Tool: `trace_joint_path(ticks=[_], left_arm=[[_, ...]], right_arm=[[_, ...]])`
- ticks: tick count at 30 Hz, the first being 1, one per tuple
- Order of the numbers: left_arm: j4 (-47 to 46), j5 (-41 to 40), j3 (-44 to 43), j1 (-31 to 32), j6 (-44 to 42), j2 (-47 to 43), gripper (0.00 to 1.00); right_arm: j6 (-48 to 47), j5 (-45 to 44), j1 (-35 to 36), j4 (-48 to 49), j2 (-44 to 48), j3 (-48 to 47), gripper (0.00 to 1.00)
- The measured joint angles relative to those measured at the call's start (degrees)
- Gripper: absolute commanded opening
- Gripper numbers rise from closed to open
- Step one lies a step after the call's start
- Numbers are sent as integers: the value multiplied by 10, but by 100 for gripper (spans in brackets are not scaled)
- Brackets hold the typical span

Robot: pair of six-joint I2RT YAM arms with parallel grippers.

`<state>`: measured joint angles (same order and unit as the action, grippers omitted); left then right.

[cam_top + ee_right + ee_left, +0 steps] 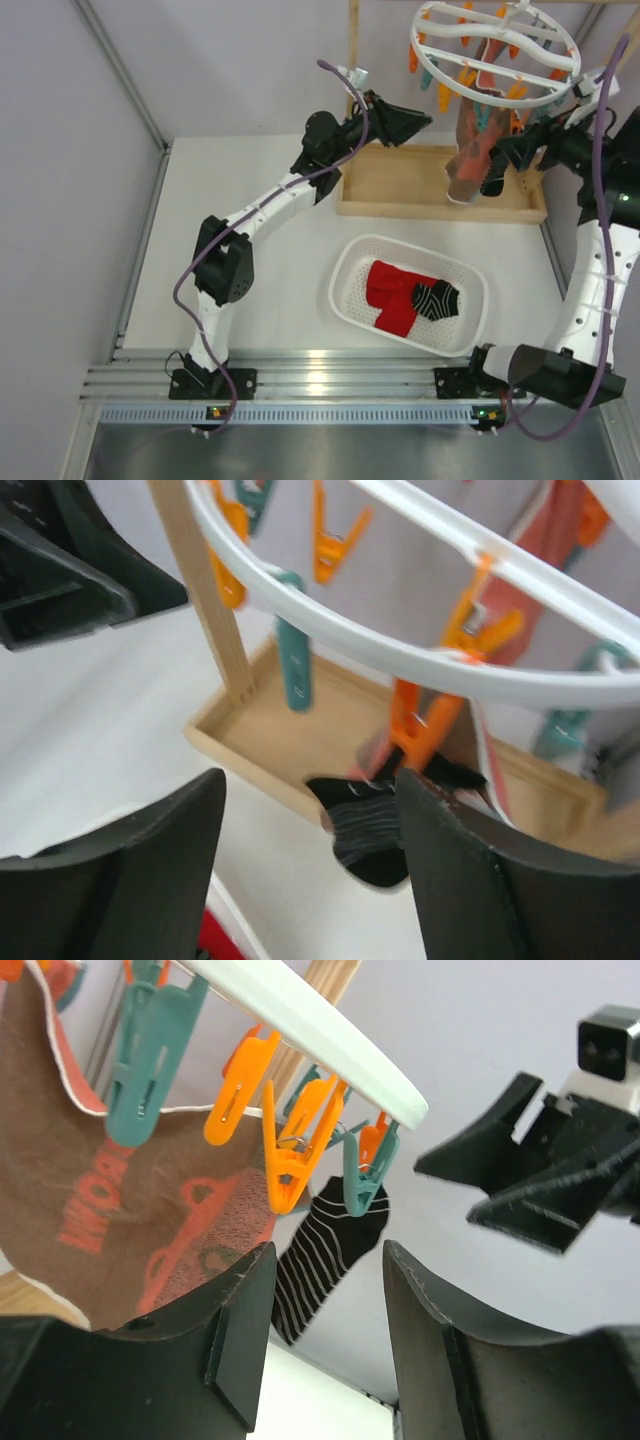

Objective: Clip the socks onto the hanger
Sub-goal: Open the clamp at the hanger.

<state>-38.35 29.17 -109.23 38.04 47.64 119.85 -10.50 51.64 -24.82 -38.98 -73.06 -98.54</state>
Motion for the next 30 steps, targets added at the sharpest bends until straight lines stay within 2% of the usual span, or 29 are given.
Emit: trace_joint_path(ticks=[5,8,14,21,30], left_arm=[[0,0,17,-17,0,-15,52],[0,0,27,-24,0,-26,52],[0,0,28,-24,-1,-36,53],[0,0,28,-23,-4,-37,53],[0,0,28,-27,-9,-37,54]], right_arm=[[66,-49,128,134,92,169,59],[88,-93,186,189,114,214,59],[108,-169,228,296,107,251,62],[112,-267,315,404,68,265,62],[96,-389,359,516,17,302,62]])
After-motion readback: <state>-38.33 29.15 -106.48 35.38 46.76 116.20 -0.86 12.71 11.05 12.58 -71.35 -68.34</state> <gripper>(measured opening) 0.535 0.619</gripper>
